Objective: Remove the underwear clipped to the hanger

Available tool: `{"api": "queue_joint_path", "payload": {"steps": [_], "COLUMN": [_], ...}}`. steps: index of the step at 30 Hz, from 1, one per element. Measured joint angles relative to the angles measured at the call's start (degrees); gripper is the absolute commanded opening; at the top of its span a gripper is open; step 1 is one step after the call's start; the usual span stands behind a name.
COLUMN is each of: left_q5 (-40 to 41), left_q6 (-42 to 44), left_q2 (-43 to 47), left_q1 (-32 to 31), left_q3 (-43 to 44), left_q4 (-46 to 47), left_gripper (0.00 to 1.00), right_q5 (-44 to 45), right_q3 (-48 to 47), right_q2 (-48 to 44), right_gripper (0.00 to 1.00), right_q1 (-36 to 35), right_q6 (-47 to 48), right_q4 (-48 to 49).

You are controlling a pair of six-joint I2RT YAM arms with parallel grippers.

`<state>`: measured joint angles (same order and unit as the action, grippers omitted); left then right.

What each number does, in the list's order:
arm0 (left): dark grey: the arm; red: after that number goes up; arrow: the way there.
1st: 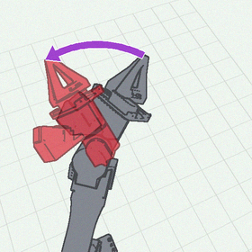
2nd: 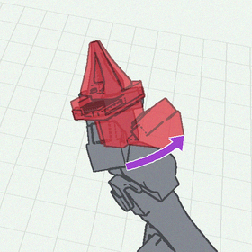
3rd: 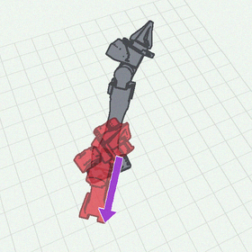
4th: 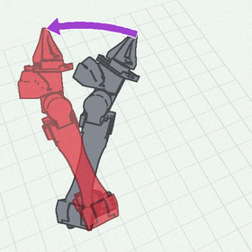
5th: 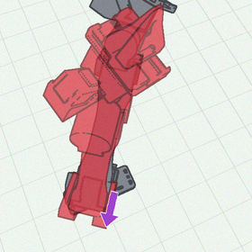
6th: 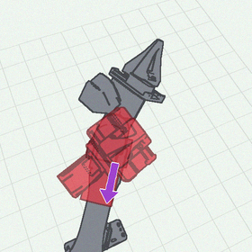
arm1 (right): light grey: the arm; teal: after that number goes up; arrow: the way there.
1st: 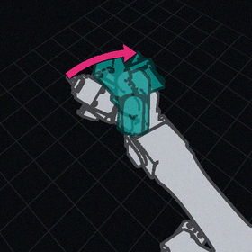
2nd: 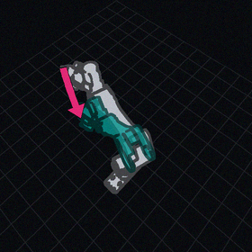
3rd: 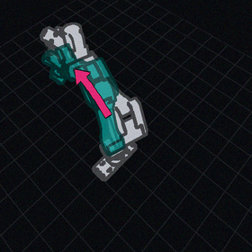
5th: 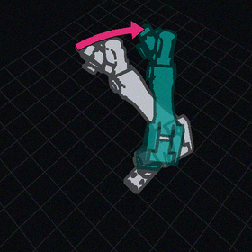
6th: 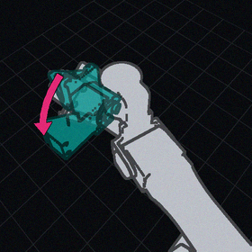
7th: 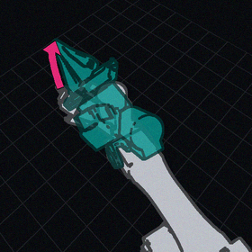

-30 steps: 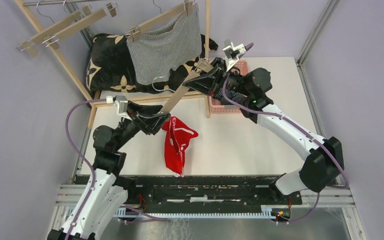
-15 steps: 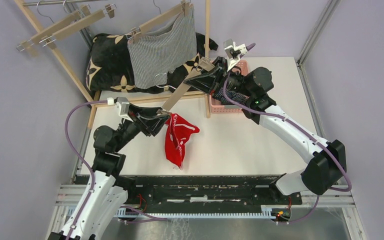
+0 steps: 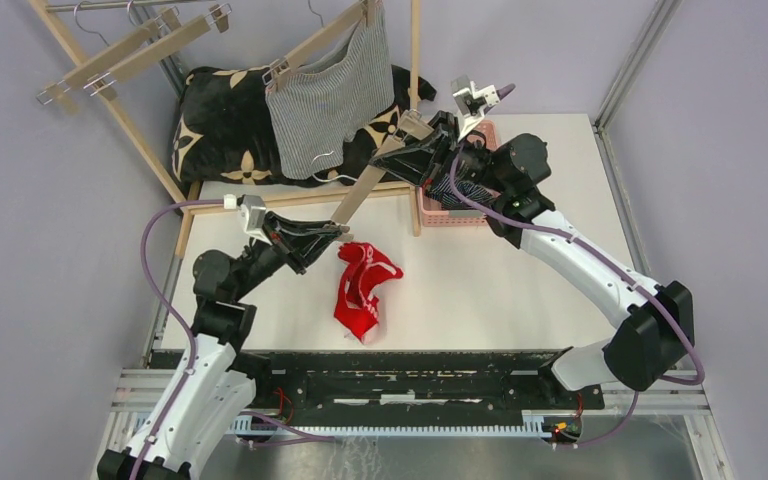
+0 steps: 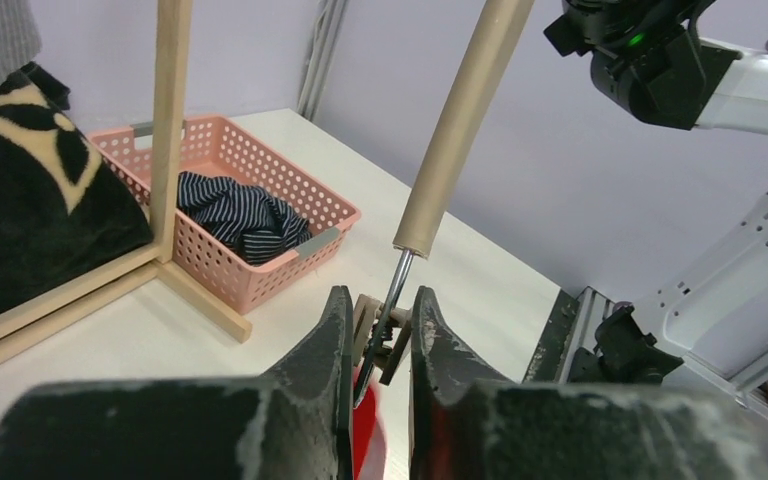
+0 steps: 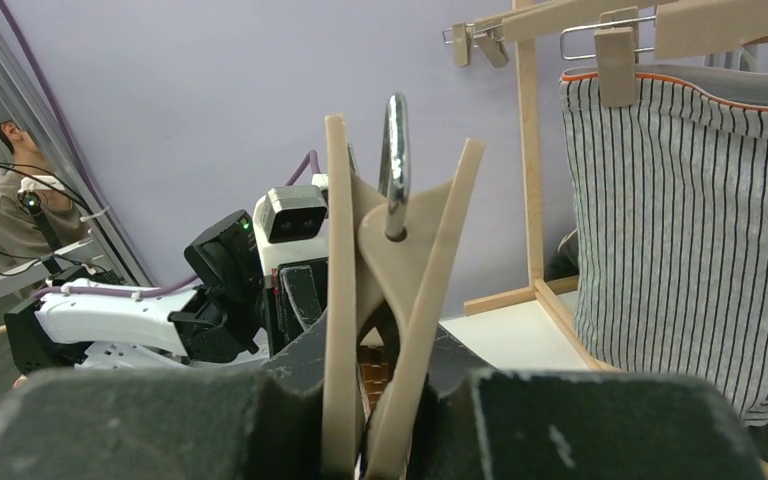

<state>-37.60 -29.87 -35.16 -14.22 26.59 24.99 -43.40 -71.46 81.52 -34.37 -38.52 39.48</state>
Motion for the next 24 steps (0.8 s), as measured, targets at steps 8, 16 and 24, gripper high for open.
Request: {"api": "queue_joint_path", "payload": {"steps": [8,16,24], "left_q5": [-0.5,0.7,-0.6], "left_q6": [-0.3,-0.7,-0.7], "left_q2": [0.6,2.6,-0.5], "left_q1": [0.0,-0.1,-0.1], "left_q3": [0.0,1.6,4.5], "left_q4": [1.4,1.8,4.5], "left_gripper": [0.83,0.83,0.75], "right_q5": [0.0,0.1,-0.3], "right_q3": [-0.2,-0.2,-0.2], "right_q2": [-0.3,0.0,0.7], "right_gripper": [0.01,0.01,0.01], "right_q1": [0.1,0.0,0.0], "right_q6": [-1.0,-1.1,-3.9], "right_q4": [0.4,0.5,3.3]}}
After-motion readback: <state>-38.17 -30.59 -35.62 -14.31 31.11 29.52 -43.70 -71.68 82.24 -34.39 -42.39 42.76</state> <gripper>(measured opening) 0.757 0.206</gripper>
